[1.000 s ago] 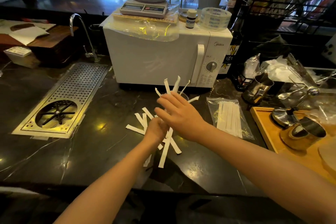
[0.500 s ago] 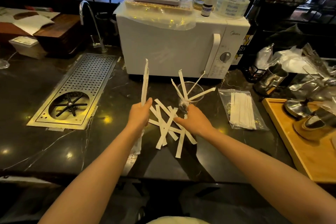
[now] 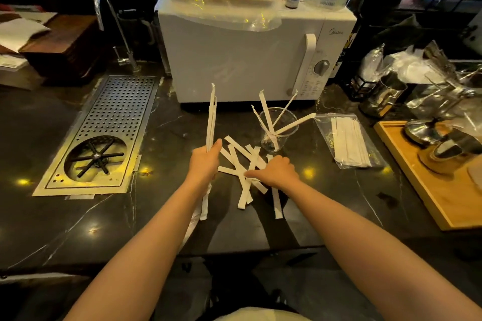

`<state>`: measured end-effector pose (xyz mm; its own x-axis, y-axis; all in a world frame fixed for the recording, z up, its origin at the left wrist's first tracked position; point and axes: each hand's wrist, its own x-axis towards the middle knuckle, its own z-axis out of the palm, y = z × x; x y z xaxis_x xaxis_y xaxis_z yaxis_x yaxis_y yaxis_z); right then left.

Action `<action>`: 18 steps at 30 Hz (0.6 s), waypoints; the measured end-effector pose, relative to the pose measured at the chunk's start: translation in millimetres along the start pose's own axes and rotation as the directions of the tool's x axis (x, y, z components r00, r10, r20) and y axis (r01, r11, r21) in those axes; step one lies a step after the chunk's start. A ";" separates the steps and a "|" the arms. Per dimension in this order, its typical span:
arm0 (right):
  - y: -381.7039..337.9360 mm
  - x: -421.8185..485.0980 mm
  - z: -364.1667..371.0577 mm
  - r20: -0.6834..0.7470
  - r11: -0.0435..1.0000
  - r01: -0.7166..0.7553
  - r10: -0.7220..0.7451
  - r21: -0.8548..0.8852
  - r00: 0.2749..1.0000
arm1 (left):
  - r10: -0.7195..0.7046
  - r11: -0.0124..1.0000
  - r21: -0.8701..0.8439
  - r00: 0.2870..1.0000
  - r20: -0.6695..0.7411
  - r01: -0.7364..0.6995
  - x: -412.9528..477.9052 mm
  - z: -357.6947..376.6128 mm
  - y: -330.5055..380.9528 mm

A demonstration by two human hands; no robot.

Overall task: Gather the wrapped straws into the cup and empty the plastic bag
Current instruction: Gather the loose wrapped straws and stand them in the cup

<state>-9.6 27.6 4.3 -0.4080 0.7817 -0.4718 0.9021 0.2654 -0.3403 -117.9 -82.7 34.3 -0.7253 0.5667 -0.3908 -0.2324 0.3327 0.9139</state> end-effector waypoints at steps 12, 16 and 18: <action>-26.7 -0.3 13.5 -0.013 0.981 0.081 -0.085 -0.178 0.996 | -0.027 1.000 -0.014 0.998 0.048 0.028 4.3 -8.0 -4.8; -28.0 -0.7 10.3 0.018 0.953 0.148 -0.149 -0.265 0.989 | -0.023 1.000 -0.016 0.998 0.059 0.024 5.5 -8.8 -7.5; -28.2 -0.8 7.5 0.041 0.941 0.166 -0.161 -0.296 0.986 | -0.025 0.999 -0.021 0.997 0.068 0.026 6.1 -9.0 -8.8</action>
<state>-35.7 15.2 8.2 -0.5531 0.7048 -0.4442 0.8226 0.5463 -0.1575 -126.1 -88.9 24.8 -0.6736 0.6082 -0.4200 -0.2651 0.3317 0.9054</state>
